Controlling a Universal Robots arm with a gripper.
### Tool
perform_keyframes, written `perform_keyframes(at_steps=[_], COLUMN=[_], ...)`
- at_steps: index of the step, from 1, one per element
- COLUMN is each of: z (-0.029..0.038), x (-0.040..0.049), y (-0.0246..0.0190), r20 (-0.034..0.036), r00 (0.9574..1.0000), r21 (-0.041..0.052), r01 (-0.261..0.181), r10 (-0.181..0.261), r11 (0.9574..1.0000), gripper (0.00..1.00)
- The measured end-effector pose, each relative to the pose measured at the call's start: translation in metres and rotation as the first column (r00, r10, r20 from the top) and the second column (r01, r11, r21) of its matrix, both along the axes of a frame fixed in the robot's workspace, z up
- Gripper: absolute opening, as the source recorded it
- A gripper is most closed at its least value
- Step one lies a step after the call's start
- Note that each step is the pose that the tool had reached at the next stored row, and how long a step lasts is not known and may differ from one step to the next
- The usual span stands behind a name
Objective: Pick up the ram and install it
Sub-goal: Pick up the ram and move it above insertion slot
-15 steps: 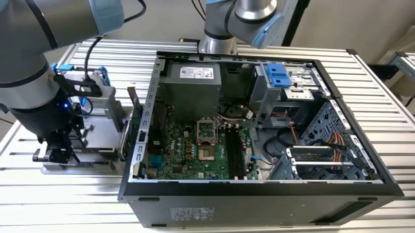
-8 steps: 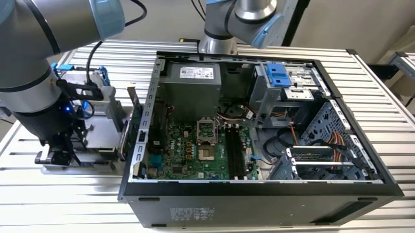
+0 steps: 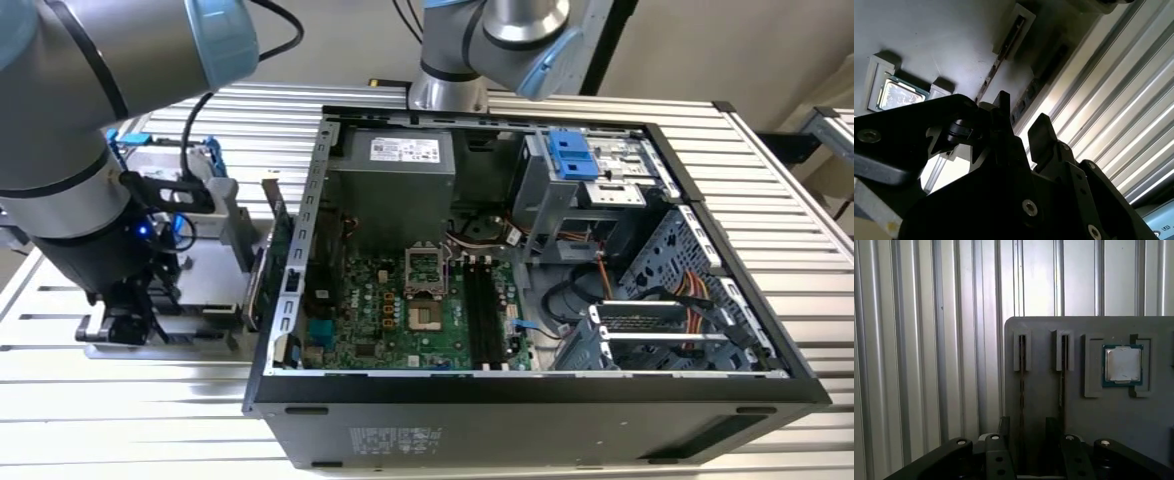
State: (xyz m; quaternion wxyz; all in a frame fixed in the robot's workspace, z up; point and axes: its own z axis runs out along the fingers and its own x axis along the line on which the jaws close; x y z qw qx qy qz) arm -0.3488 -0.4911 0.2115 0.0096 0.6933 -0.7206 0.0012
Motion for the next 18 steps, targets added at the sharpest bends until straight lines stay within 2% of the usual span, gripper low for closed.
perform_keyframes(at_steps=[18], z=[-0.0145], x=[0.0000], y=[-0.0002], r20=[-0.0005], r00=[1.0000], r21=[-0.0002], r01=[0.001], r10=[-0.001], r11=[1.0000], gripper=[1.00])
